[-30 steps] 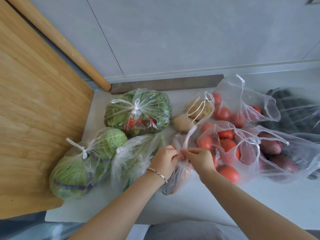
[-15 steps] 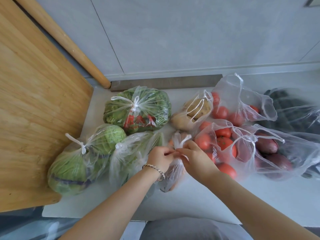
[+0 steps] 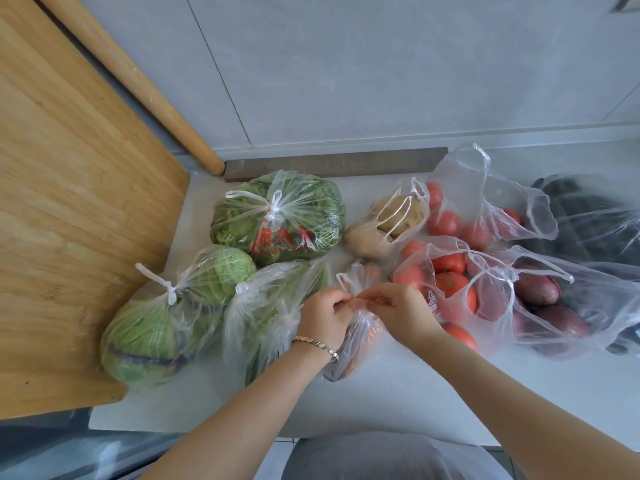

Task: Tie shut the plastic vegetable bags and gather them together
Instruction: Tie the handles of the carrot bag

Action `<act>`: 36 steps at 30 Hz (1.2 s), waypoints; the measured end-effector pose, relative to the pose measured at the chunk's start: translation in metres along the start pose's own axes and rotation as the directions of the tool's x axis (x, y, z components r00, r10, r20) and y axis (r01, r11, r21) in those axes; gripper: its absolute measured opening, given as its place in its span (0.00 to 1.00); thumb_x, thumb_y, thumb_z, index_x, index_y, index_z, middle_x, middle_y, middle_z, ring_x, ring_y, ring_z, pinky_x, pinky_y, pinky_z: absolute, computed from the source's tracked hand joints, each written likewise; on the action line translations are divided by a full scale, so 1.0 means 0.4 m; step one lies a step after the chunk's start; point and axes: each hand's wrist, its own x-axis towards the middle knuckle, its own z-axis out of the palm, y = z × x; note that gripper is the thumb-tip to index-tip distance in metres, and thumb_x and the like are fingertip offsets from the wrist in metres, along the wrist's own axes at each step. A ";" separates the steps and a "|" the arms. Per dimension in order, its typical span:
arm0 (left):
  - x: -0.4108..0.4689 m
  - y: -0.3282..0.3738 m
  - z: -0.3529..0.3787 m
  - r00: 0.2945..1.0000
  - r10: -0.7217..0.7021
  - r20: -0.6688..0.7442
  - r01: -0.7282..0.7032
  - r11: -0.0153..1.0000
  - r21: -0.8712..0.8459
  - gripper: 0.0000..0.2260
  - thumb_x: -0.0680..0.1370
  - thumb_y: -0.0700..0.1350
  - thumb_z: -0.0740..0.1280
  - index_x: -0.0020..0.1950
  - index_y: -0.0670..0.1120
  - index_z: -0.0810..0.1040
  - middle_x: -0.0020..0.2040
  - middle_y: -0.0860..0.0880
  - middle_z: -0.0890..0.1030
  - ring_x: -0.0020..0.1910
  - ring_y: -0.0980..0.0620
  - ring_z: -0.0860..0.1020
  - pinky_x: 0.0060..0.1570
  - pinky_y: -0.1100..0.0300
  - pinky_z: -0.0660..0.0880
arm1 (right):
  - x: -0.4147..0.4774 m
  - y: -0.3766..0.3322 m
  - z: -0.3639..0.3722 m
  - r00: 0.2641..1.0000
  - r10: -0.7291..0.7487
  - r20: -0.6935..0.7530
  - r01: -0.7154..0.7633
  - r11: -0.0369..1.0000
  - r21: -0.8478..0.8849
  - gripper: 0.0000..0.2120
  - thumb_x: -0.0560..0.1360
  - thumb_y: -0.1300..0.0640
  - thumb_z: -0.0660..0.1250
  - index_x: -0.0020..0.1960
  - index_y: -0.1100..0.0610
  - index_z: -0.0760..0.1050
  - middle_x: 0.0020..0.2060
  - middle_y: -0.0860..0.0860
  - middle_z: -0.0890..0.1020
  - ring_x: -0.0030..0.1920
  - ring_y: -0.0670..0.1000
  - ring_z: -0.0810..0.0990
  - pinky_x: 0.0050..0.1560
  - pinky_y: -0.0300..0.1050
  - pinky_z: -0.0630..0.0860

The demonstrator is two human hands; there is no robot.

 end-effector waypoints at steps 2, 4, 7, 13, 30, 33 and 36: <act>-0.002 -0.003 0.003 1.000 0.030 0.006 -0.030 1.000 -0.004 0.08 0.72 0.42 0.69 0.42 0.38 0.82 0.32 0.56 0.73 0.33 0.59 0.71 0.34 0.75 0.66 | 0.004 -0.003 -0.018 0.994 0.062 0.094 -0.071 0.993 0.092 0.07 0.72 0.62 0.69 0.49 0.59 0.81 0.43 0.53 0.84 0.40 0.46 0.79 0.41 0.27 0.74; -0.007 -0.005 0.004 0.998 0.061 0.017 -0.061 0.998 -0.008 0.07 0.73 0.41 0.69 0.43 0.38 0.82 0.33 0.56 0.74 0.34 0.61 0.71 0.35 0.76 0.66 | 0.010 0.000 -0.037 0.972 0.110 0.207 -0.147 0.973 0.177 0.06 0.72 0.64 0.69 0.48 0.59 0.80 0.44 0.56 0.84 0.44 0.51 0.81 0.46 0.35 0.76; -0.008 -0.012 0.008 0.997 0.072 0.036 -0.071 0.997 -0.027 0.07 0.74 0.41 0.67 0.45 0.38 0.82 0.40 0.47 0.80 0.36 0.58 0.72 0.36 0.76 0.66 | 0.017 0.018 -0.055 0.930 0.141 0.338 -0.246 0.924 0.293 0.08 0.72 0.66 0.68 0.48 0.58 0.81 0.49 0.61 0.83 0.53 0.59 0.80 0.60 0.50 0.75; 0.002 0.000 -0.001 0.892 -0.315 0.324 0.380 0.910 -0.163 0.10 0.76 0.43 0.64 0.54 0.41 0.79 0.37 0.48 0.79 0.33 0.56 0.72 0.33 0.69 0.69 | -0.014 0.052 -0.015 0.983 -0.032 0.181 -0.012 0.972 0.235 0.19 0.67 0.72 0.70 0.38 0.46 0.82 0.35 0.40 0.84 0.40 0.37 0.81 0.47 0.30 0.76; 0.027 0.019 -0.009 0.911 -0.276 0.307 0.281 0.959 0.027 0.15 0.75 0.47 0.67 0.28 0.46 0.74 0.26 0.51 0.71 0.30 0.53 0.68 0.33 0.63 0.66 | -0.013 0.058 -0.010 0.788 -0.590 0.177 0.510 0.463 -0.725 0.11 0.72 0.50 0.54 0.42 0.53 0.73 0.37 0.50 0.75 0.41 0.52 0.67 0.45 0.43 0.66; 0.036 0.016 -0.013 0.958 -0.185 0.217 0.155 0.976 0.152 0.09 0.76 0.45 0.65 0.41 0.42 0.82 0.34 0.49 0.77 0.36 0.53 0.73 0.30 0.70 0.66 | -0.023 0.061 0.004 0.805 -0.577 0.137 0.497 0.532 -0.685 0.08 0.71 0.50 0.56 0.42 0.53 0.69 0.39 0.51 0.72 0.42 0.53 0.67 0.46 0.43 0.69; 0.042 -0.010 -0.028 0.975 -0.157 0.158 0.117 0.964 0.240 0.11 0.76 0.45 0.65 0.42 0.40 0.82 0.34 0.46 0.78 0.35 0.53 0.71 0.29 0.68 0.62 | -0.037 0.077 0.017 0.829 -0.548 0.108 0.478 0.596 -0.645 0.12 0.72 0.50 0.56 0.37 0.54 0.73 0.40 0.51 0.70 0.43 0.52 0.65 0.47 0.41 0.68</act>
